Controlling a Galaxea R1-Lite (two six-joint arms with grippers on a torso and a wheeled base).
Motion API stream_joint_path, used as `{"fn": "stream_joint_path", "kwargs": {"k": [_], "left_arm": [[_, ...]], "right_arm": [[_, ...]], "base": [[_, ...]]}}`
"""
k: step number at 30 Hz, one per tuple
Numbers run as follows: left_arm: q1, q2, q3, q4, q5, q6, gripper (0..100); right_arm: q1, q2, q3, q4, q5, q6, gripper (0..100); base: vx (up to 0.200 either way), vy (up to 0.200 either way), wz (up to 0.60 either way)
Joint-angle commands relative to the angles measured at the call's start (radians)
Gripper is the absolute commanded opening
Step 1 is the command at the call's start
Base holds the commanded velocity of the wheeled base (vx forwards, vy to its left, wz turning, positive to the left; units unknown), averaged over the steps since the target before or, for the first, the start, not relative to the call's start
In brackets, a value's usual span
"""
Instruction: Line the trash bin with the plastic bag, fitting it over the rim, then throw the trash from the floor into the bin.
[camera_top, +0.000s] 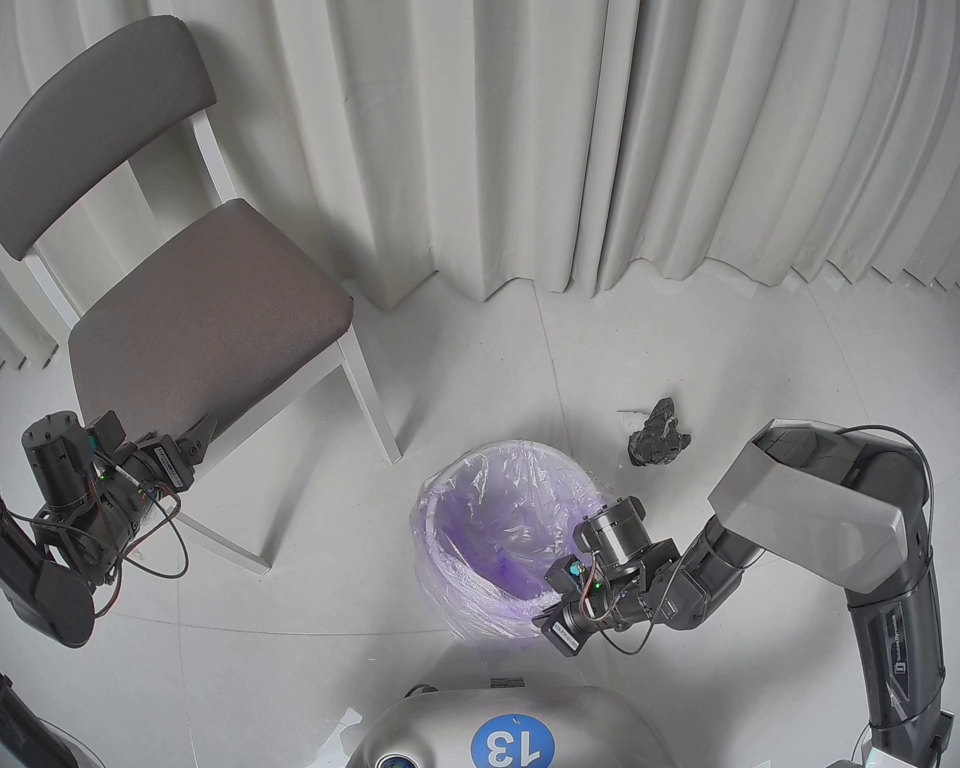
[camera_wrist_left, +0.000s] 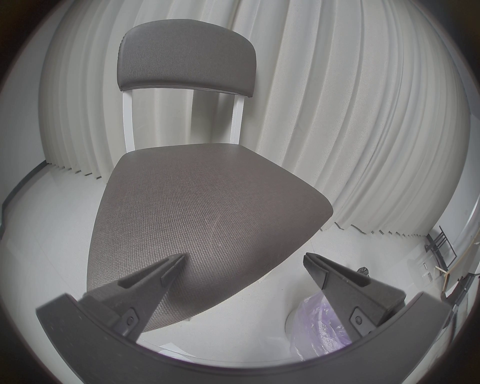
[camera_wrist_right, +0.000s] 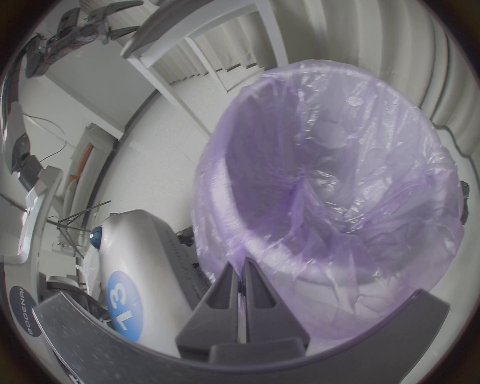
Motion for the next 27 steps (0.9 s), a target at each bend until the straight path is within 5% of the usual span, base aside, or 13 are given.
{"fn": "stream_joint_path", "kwargs": {"k": [1, 17, 26, 27], "left_arm": [[0.001, 0.000, -0.001, 0.000, 0.000, -0.001, 100], [0.007, -0.014, 0.006, 0.000, 0.000, -0.001, 100], [0.005, -0.026, 0.016, -0.020, 0.000, 0.000, 100], [0.005, -0.024, 0.022, -0.033, -0.001, 0.000, 100]], "right_arm": [[-0.042, 0.031, -0.052, -0.001, -0.030, 0.001, 0], [-0.156, 0.005, -0.104, -0.056, -0.042, 0.010, 0], [-0.156, -0.051, -0.014, -0.072, 0.047, -0.002, 0], [-0.157, -0.049, -0.011, -0.069, 0.048, -0.013, 100]], "base": [[0.000, 0.000, 0.00], [0.000, 0.000, 0.00], [0.000, 0.000, 0.00], [0.000, 0.000, 0.00]]}}
